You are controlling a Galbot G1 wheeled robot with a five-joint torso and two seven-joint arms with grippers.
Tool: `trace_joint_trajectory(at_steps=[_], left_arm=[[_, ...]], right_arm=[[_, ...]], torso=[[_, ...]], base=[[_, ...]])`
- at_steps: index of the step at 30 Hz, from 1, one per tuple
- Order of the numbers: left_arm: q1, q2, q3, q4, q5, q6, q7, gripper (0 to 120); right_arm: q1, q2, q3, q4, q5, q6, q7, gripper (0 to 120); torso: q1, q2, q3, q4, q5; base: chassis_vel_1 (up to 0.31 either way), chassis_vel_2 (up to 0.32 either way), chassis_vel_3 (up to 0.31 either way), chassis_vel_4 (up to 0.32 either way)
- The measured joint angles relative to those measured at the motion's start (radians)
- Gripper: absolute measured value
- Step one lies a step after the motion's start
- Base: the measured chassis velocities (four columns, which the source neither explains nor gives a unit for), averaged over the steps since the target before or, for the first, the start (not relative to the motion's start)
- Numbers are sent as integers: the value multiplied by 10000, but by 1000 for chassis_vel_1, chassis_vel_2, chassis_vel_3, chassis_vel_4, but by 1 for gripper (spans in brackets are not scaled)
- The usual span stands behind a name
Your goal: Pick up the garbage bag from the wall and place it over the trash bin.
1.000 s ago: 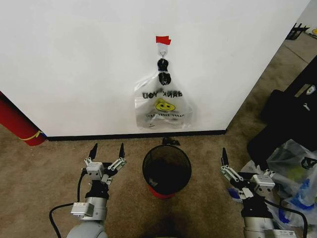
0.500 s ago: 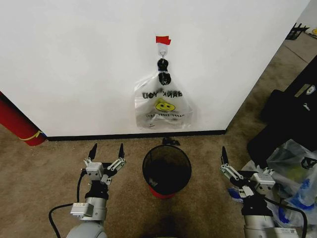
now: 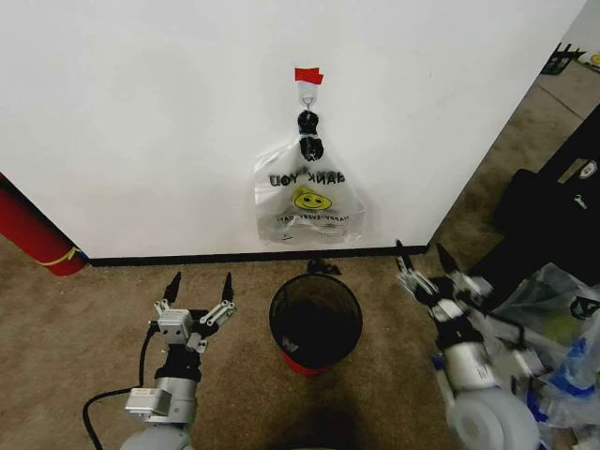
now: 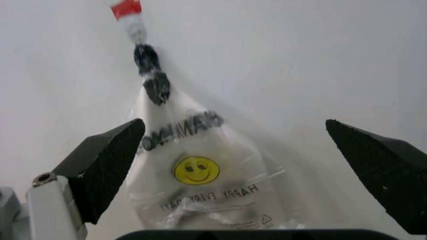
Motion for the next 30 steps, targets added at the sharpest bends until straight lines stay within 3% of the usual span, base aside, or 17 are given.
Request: trace_joint_trajectory(at_steps=[5, 10, 17, 23, 30], left_arm=[[203, 58, -440, -218, 33, 9, 2, 100], [548, 23, -809, -416, 54, -19, -20, 100], [930, -126, -1113, -733, 75, -106, 119, 100], [796, -145, -1210, -650, 45, -118, 117, 100], [764, -224, -1152, -593, 52, -133, 126, 100]], right_arm=[[2034, -532, -1113, -1284, 1275, -397, -116, 100], [3741, -279, -2230, -2322, 2116, -651, -166, 100], [5543, 483, -3223, -3701, 2994, -910, 27, 100], [7059, 1956, -3634, -5081, 3832, -1038, 205, 100], [7799, 2504, -3804, -5901, 3786, -1042, 252, 100]], torso=[[0, 0, 1, -6, -1], [1, 0, 0, -1, -3], [1, 0, 0, -2, -4], [1, -1, 0, -1, -5], [1, 0, 0, -5, -3]], base=[[0, 0, 0, 0], [0, 0, 0, 0], [0, 0, 0, 0], [0, 0, 0, 0], [0, 0, 0, 0]])
